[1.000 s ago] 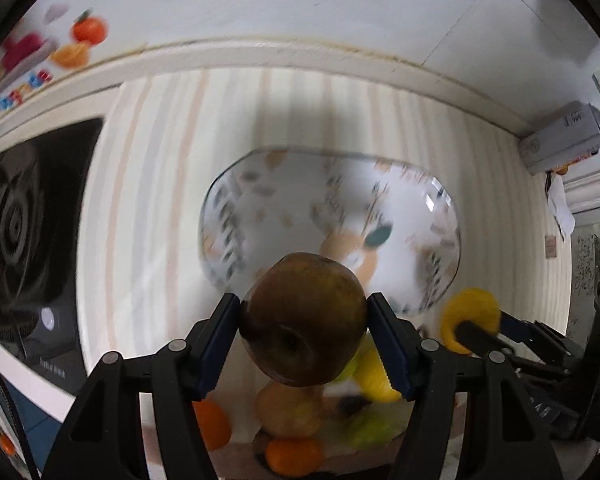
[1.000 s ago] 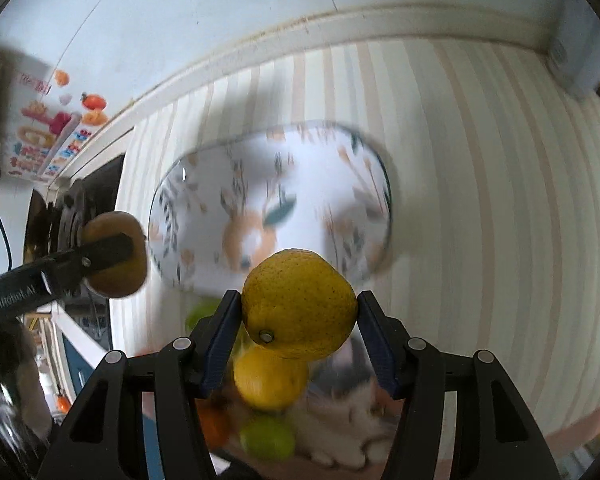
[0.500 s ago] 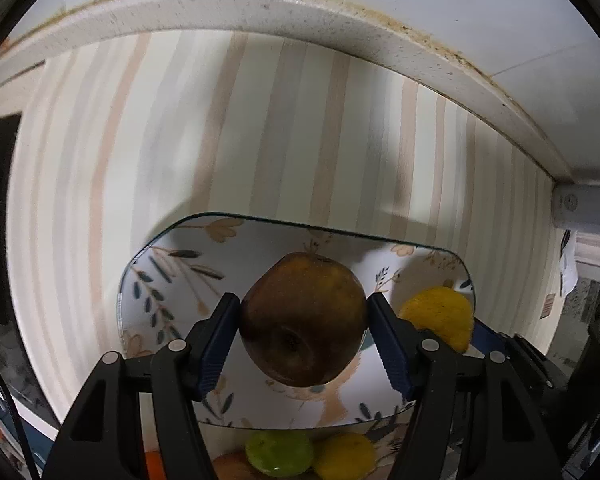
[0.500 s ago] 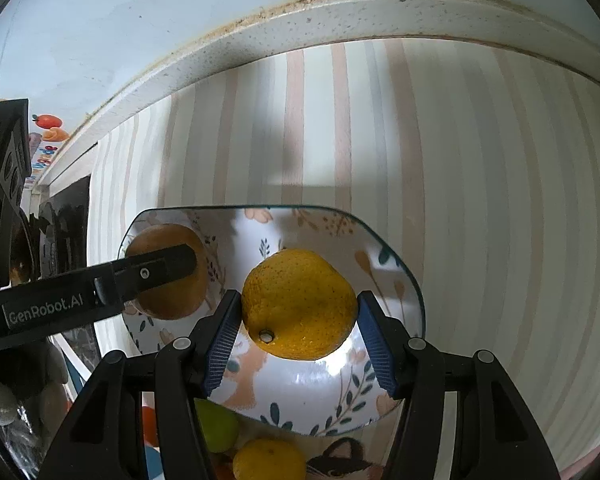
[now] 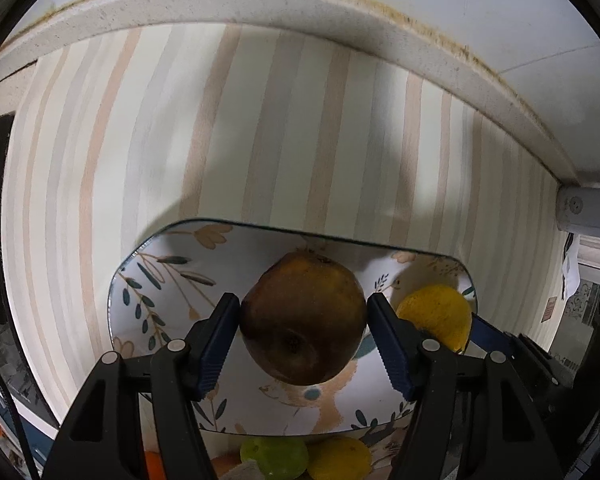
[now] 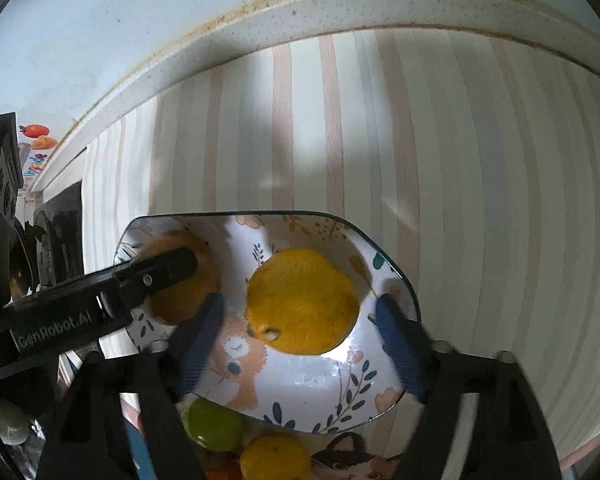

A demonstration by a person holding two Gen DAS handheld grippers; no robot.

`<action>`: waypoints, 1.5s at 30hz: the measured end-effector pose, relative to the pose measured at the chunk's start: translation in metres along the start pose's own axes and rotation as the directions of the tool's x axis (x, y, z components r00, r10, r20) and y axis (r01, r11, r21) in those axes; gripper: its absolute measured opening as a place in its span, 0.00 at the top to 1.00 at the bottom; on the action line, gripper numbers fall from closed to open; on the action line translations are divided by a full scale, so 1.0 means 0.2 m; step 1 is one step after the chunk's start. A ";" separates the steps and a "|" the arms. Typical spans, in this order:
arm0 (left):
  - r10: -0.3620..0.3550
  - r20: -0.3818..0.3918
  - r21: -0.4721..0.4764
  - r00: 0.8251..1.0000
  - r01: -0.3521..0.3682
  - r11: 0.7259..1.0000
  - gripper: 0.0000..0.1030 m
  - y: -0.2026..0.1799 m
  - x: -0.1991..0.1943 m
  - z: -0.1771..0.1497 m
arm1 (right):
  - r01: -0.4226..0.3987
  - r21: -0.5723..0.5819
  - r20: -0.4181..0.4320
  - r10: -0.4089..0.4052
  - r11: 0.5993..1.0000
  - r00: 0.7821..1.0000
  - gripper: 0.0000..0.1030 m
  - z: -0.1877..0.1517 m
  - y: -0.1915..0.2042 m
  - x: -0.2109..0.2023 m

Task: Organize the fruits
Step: 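Carry both fruits onto the white oval plate and open both tools, then lift both tools away from the plate back toward the fruit cluster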

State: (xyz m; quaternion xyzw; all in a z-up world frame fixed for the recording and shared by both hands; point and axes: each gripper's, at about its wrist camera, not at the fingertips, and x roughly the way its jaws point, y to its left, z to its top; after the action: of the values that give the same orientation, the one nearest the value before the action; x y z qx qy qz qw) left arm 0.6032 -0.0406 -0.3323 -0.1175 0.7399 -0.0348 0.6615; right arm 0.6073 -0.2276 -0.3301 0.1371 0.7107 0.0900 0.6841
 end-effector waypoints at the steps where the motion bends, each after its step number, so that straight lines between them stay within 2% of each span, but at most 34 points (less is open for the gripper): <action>1: 0.007 0.022 0.003 1.000 -0.007 1.000 0.31 0.00 -0.02 0.00 | 0.002 -0.005 0.003 -0.002 1.000 1.000 0.17 -0.01 0.00 -0.02; 2: 0.018 0.041 0.009 0.999 -0.018 1.000 0.19 0.01 -0.04 -0.01 | 0.012 -0.011 0.006 -0.012 1.000 1.000 0.17 -0.01 0.01 -0.03; 3: 0.024 0.060 0.014 0.998 -0.025 1.000 0.11 0.01 -0.06 -0.01 | 0.024 -0.014 0.012 -0.024 1.000 1.000 0.15 -0.03 0.01 -0.05; 5: 0.048 0.090 0.030 0.995 -0.051 0.998 0.11 0.01 -0.11 -0.02 | 0.050 -0.022 0.031 -0.050 0.998 0.998 0.10 -0.06 0.03 -0.08; 9: 0.096 0.133 0.063 0.986 -0.105 0.992 0.11 0.02 -0.17 -0.09 | 0.110 -0.031 0.070 -0.107 0.993 0.992 0.10 -0.17 0.05 -0.13; 12: 0.139 0.193 0.080 0.971 -0.157 0.984 0.11 0.04 -0.25 -0.19 | 0.159 -0.043 0.105 -0.154 0.986 0.983 0.10 -0.27 0.06 -0.16; 15: 0.163 0.239 0.092 0.957 -0.189 0.978 0.11 0.03 -0.31 -0.30 | 0.173 -0.046 0.133 -0.166 0.984 0.977 0.10 -0.39 0.08 -0.20; 19: 0.171 0.289 0.095 0.942 -0.206 0.974 0.11 0.07 -0.36 -0.48 | 0.206 -0.060 0.183 -0.192 0.977 0.964 0.10 -0.54 0.12 -0.27; 22: 0.181 0.341 0.086 0.923 -0.222 0.971 0.11 0.06 -0.42 -0.60 | 0.222 -0.060 0.215 -0.205 0.973 0.955 0.10 -0.65 0.15 -0.34; 25: 0.181 0.374 0.083 0.910 -0.227 0.970 0.11 0.09 -0.47 -0.72 | 0.214 -0.057 0.240 -0.194 0.975 0.951 0.10 -0.77 0.17 -0.41; 34: 0.144 0.443 0.091 0.885 -0.204 0.975 0.11 0.13 -0.66 -1.01 | 0.230 -0.068 0.358 -0.192 0.971 0.914 0.10 -1.04 0.28 -0.67; 42: 0.115 0.528 0.110 0.841 -0.202 0.973 0.11 0.09 -0.86 -1.22 | 0.198 -0.074 0.430 -0.148 0.977 0.891 0.10 -1.24 0.34 -0.86; 45: 0.102 0.542 0.117 0.834 -0.195 0.974 0.11 0.08 -0.90 -1.27 | 0.178 -0.073 0.450 -0.127 0.981 0.884 0.10 -1.31 0.35 -0.92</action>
State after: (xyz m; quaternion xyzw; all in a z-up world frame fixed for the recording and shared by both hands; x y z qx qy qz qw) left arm 0.3677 -0.0125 -0.1294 -0.0084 0.5286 -0.0113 0.8487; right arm 0.3568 -0.2045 -0.1207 0.0591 0.5388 0.0420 0.8393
